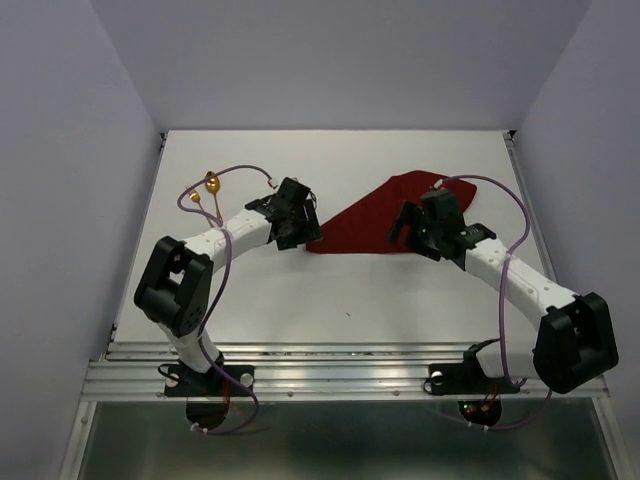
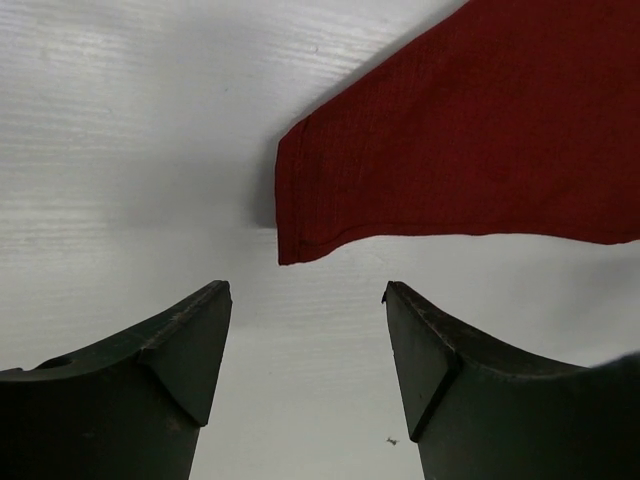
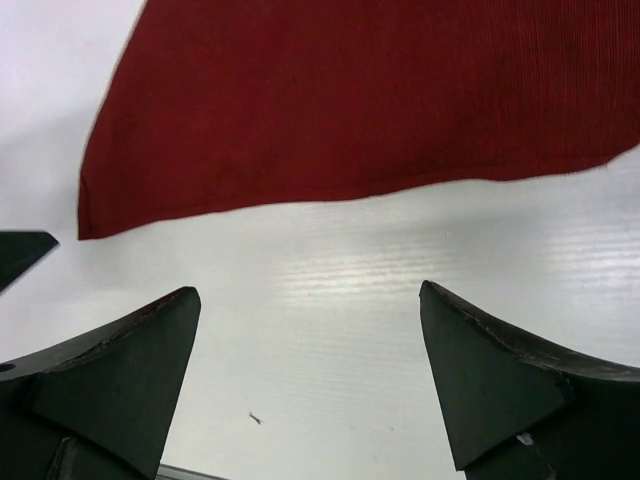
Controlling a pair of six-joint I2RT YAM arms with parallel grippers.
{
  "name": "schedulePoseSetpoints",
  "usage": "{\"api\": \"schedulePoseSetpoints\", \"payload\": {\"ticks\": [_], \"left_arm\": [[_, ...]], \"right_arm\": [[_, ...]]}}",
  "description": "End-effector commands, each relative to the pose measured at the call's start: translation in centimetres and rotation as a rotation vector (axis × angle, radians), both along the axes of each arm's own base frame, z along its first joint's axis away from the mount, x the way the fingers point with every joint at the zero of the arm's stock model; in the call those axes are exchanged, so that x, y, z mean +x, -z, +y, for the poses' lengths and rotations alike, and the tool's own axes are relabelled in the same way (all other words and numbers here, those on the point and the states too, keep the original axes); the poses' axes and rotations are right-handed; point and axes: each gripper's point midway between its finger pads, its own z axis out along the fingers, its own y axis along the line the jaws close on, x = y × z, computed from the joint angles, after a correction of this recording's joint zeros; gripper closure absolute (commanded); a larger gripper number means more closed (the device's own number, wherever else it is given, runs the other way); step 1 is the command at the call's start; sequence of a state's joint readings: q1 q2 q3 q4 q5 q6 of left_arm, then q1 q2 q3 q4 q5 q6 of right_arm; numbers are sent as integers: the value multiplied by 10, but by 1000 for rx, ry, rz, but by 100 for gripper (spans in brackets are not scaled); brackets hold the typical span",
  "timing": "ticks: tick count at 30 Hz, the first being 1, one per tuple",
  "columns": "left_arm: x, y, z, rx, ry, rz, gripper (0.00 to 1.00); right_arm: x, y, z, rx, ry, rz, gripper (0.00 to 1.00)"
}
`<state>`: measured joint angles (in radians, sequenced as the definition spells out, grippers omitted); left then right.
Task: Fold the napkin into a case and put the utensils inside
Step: Pick up the crumpled napkin from the center of the board.
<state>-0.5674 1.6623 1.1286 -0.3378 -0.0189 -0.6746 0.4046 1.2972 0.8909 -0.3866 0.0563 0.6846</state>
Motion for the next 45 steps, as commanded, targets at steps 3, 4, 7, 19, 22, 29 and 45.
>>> {"api": "schedulePoseSetpoints", "payload": {"ticks": [3,4,7,19,22,29,45], "left_arm": [[21,-10,-22,-93,-2,-35,28],[21,-7,-23,-97,-1,-33,29],[22,5,-21,-84,-17,-40,29],[17,29,-9,-66,-68,-35,30],[18,30,-12,-95,-62,-39,31],[16,31,-34,-183,23,-17,37],[24,42,-34,-181,36,-9,75]], "right_arm": [[-12,6,-22,-76,50,26,4],[-13,6,-23,-80,52,25,4],[-15,2,-27,-94,55,17,3],[-9,3,-62,-71,132,44,0],[-7,7,-77,-51,171,60,0],[-6,10,-98,-25,216,80,0],[-1,37,-126,14,286,117,0]]}}
